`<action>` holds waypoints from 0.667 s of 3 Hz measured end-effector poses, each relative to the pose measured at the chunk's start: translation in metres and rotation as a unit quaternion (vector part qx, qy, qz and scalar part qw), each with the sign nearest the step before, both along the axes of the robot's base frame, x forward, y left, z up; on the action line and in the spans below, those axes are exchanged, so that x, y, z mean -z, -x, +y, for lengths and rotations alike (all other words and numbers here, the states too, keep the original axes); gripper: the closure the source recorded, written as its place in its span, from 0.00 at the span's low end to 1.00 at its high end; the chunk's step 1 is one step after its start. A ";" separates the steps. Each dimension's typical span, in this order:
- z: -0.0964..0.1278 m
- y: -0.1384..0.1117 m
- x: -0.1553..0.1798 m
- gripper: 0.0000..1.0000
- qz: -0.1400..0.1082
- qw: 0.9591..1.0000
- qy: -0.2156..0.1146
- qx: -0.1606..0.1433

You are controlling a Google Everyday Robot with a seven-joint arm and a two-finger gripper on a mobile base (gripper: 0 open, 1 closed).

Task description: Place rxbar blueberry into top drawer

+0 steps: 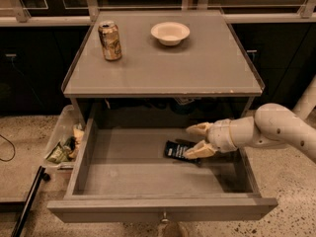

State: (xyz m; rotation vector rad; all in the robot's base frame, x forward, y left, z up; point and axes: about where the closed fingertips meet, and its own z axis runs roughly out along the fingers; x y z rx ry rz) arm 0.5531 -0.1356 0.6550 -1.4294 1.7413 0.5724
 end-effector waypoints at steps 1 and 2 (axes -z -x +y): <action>0.000 0.000 0.000 0.00 0.000 1.000 0.000 0.000; -0.004 0.008 -0.012 0.00 -0.009 1.000 -0.002 -0.003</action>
Offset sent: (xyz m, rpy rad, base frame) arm -0.0200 -0.0141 0.0312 0.0088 -0.0491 0.0057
